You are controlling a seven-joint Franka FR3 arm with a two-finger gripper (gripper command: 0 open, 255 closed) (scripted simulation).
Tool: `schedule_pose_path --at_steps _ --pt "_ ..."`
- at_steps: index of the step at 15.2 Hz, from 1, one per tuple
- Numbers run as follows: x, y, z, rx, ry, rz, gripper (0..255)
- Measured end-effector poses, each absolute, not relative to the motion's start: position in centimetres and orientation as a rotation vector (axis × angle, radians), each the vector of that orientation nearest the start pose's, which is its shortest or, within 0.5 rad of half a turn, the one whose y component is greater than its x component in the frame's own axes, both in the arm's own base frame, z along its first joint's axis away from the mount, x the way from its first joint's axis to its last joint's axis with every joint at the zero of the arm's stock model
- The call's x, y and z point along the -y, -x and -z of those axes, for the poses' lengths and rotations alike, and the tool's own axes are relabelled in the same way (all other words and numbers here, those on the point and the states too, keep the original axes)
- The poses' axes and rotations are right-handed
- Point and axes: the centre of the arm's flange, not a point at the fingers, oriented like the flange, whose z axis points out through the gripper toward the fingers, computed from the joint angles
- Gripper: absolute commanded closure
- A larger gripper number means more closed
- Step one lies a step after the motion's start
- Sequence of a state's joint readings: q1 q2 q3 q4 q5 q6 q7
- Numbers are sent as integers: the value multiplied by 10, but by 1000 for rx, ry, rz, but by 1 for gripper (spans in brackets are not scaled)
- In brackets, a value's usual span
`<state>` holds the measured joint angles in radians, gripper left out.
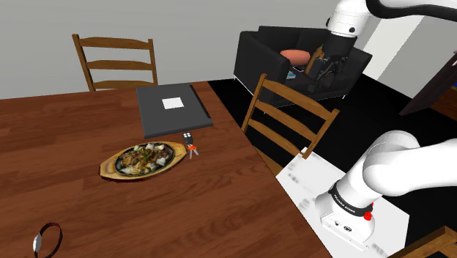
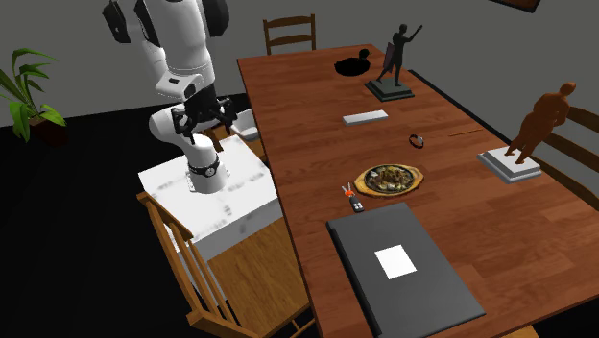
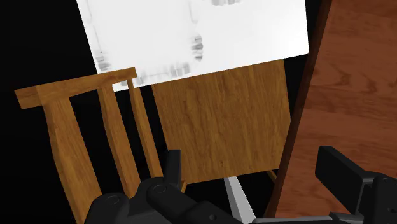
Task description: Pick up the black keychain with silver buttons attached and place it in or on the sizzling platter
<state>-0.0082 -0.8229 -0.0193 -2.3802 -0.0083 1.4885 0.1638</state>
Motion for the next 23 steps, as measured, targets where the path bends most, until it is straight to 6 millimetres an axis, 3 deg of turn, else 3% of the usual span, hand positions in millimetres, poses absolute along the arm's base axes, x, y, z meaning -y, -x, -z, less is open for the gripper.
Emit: schedule_pose_path --at_steps 4,18,23 --pt "-7 -299 -571 -307 3124 -103 0" --pt "-148 -390 -491 -428 3111 -60 0" --pt "-190 -427 -464 -472 3105 -44 0"
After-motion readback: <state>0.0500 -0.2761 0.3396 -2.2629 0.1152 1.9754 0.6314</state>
